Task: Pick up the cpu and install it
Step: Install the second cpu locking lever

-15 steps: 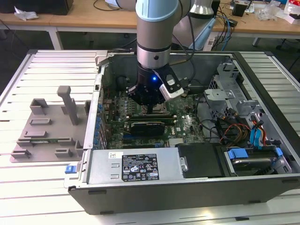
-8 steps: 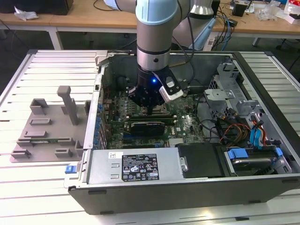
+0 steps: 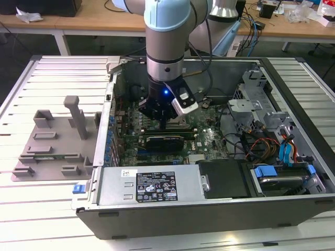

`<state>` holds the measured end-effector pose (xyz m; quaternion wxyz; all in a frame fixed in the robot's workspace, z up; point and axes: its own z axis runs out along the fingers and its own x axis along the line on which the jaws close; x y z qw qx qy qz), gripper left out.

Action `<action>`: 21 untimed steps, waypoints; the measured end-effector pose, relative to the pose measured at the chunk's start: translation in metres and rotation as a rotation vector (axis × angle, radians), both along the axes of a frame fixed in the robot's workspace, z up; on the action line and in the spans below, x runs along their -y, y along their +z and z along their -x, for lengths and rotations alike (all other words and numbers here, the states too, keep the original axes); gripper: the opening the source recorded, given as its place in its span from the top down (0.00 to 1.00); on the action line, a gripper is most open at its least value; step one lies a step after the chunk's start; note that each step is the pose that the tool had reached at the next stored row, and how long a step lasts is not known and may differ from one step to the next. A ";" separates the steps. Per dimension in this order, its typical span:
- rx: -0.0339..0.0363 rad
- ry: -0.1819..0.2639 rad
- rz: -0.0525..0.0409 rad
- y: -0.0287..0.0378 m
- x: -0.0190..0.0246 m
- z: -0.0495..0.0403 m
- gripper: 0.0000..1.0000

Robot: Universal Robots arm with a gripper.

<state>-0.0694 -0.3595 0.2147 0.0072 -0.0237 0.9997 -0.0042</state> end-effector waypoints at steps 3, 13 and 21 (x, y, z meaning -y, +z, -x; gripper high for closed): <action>0.0001 0.000 -0.0147 0.0000 0.0045 0.0009 0.89; 0.0119 0.000 -0.0825 -0.0023 0.0103 0.0120 0.89; 0.0184 0.000 -0.1479 -0.0092 0.0133 0.0197 0.89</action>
